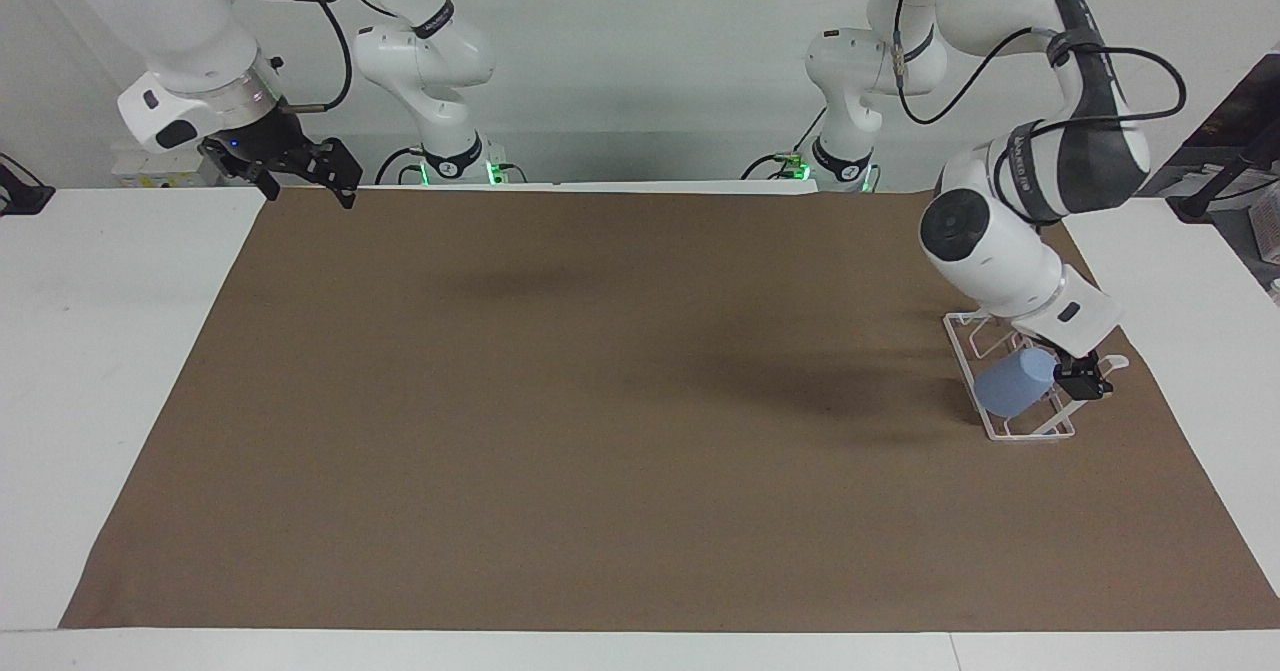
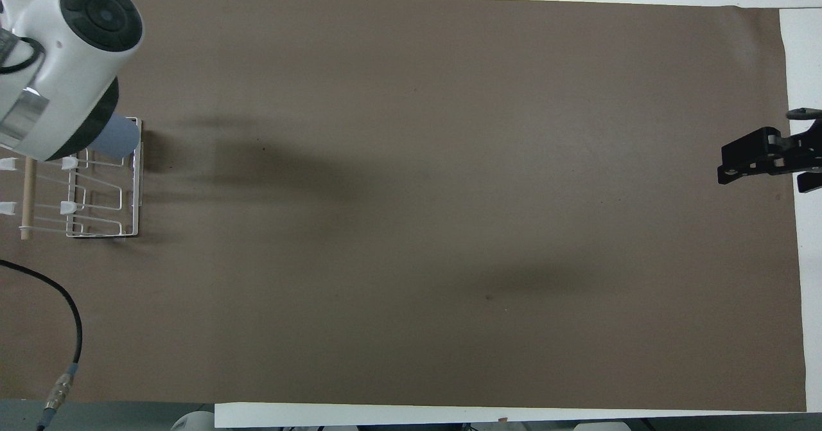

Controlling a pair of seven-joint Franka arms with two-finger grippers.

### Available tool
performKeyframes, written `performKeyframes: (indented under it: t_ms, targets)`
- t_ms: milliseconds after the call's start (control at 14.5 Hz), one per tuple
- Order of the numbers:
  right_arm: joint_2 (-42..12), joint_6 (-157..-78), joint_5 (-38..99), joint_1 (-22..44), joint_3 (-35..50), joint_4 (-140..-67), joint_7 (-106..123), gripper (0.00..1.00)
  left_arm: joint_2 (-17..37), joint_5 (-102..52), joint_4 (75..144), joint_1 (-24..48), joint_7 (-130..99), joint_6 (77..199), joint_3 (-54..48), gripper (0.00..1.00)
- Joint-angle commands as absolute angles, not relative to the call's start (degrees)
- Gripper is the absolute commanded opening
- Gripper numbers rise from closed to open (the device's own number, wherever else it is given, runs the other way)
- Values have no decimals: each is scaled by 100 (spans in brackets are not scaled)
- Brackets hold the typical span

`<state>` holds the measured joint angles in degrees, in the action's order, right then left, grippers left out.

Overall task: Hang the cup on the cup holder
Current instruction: 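Carry the cup with the left gripper over the acrylic rack, then lower the cup onto a rack peg and open the left gripper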

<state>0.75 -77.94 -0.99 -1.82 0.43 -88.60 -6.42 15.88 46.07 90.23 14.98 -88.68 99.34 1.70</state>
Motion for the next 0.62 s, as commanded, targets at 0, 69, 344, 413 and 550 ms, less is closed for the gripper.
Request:
performKeyframes:
  t_ms: [0, 69, 344, 413, 550]
  targets:
    - [185, -7849, -9, -237, 62, -9000, -501, 99, 1556, 3791, 8842, 1415, -8289, 9581, 132, 100]
    - [185, -7849, -9, -229, 62, -9000, -510, 99, 1512, 3405, 8842, 1415, -8184, 9528, 114, 100]
    - [185, -7849, 0, -229, 62, -9000, -510, 99, 1196, 1481, 8807, 1354, -6860, 9431, 176, 100]
    - [185, -7849, -9, -229, 62, -9000, -510, 99, 1134, 1172, 8807, 1214, -6464, 9378, 167, 100]
    - [185, -7849, -9, -229, 62, -9000, -501, 99, 994, 757, 8842, 1143, -5560, 9308, 158, 100]
